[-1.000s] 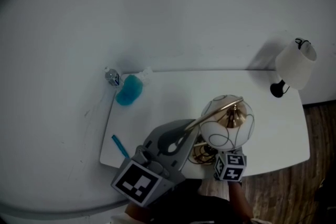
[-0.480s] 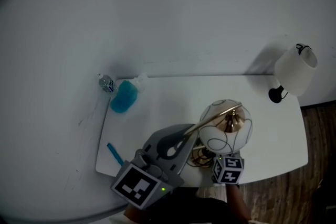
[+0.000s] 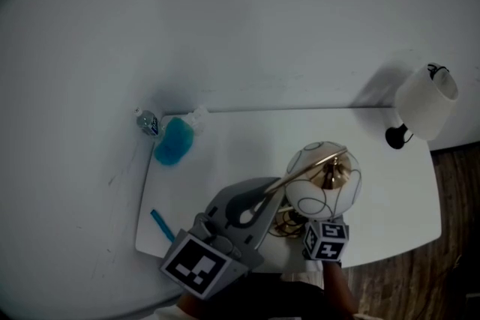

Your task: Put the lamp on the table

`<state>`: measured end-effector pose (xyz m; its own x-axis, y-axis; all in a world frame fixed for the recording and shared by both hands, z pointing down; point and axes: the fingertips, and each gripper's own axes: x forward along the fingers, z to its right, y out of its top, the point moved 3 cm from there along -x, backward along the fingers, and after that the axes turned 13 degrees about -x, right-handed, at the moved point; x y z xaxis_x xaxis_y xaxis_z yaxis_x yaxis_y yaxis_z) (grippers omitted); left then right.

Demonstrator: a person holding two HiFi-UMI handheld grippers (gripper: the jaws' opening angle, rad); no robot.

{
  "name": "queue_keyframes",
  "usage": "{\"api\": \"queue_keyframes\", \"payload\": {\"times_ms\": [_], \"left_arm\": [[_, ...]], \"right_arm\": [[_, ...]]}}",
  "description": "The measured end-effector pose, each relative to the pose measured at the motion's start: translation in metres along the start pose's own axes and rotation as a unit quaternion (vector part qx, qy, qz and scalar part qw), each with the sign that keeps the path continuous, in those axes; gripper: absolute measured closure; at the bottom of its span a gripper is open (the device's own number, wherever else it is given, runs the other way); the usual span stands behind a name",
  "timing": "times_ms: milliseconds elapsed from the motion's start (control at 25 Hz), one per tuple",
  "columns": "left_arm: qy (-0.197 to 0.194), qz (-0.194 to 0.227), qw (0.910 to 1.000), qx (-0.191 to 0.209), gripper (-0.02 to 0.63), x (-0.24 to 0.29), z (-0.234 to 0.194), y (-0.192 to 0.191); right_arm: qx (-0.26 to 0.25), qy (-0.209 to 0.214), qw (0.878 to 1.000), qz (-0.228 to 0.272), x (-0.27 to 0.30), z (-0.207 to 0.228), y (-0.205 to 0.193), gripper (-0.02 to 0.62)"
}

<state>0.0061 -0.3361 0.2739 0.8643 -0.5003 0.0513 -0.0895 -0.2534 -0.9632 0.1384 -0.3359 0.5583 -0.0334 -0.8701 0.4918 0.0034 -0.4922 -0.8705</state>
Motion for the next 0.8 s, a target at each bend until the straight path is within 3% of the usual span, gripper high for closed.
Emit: {"api": "queue_keyframes", "payload": {"times_ms": [800], "left_arm": [[0.0, -0.016, 0.9999, -0.005, 0.6, 0.02, -0.023, -0.007]], "right_arm": [[0.006, 0.005, 1.0, -0.01, 0.034, 0.001, 0.001, 0.546]]}}
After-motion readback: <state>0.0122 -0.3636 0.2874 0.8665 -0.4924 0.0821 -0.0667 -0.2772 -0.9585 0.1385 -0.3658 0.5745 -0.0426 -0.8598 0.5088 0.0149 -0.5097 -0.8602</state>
